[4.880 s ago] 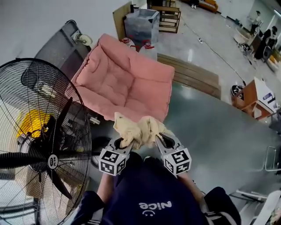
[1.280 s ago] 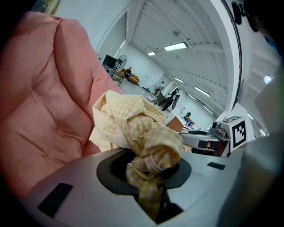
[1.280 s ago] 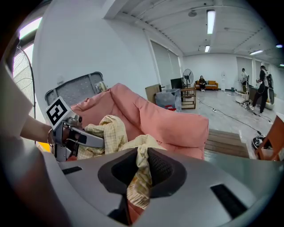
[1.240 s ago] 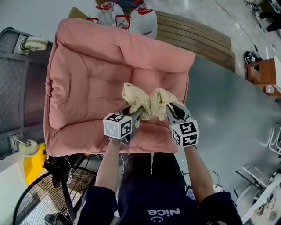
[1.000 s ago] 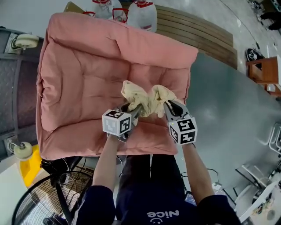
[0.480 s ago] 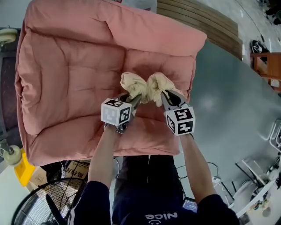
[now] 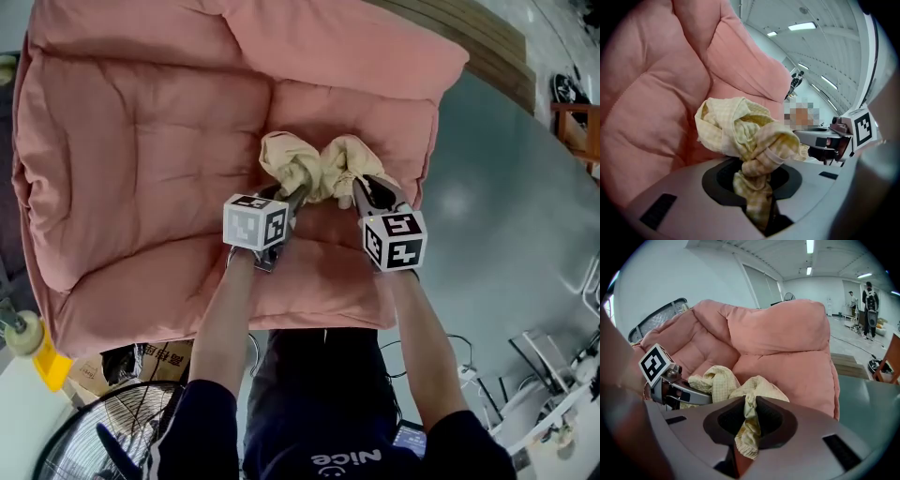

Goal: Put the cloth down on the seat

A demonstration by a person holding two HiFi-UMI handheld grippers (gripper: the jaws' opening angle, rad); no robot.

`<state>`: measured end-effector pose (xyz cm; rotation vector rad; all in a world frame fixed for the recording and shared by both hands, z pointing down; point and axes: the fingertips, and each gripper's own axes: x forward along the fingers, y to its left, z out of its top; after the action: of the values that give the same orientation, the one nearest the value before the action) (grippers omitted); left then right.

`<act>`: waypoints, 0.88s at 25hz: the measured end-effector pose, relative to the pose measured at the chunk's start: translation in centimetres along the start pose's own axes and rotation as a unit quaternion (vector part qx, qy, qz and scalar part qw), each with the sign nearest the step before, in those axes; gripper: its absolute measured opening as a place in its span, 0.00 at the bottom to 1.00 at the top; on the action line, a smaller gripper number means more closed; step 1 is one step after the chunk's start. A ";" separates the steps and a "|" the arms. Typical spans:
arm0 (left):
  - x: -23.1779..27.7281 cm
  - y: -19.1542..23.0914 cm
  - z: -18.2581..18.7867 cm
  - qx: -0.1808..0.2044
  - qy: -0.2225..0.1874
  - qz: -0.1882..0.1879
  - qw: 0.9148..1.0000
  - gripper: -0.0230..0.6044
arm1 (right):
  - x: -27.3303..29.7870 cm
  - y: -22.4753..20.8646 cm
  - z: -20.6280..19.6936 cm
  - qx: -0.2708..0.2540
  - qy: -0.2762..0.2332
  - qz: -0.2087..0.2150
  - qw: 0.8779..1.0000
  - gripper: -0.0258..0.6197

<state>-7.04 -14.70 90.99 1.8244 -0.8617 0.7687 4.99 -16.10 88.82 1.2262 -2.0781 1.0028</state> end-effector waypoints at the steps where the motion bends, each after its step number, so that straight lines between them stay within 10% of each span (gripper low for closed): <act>1: 0.2 0.2 -0.1 -0.001 0.001 0.005 1.000 0.22 | 0.3 -0.1 -0.2 0.003 0.004 -0.001 1.000 0.16; 22: -6.8 -5.3 3.1 0.015 -0.044 0.008 0.999 0.50 | -7.0 4.0 4.7 0.013 0.005 -0.004 1.000 0.37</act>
<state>-6.07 -14.39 81.87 1.8918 -0.9268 0.7189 4.31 -15.17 79.56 1.2398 -2.0567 1.0319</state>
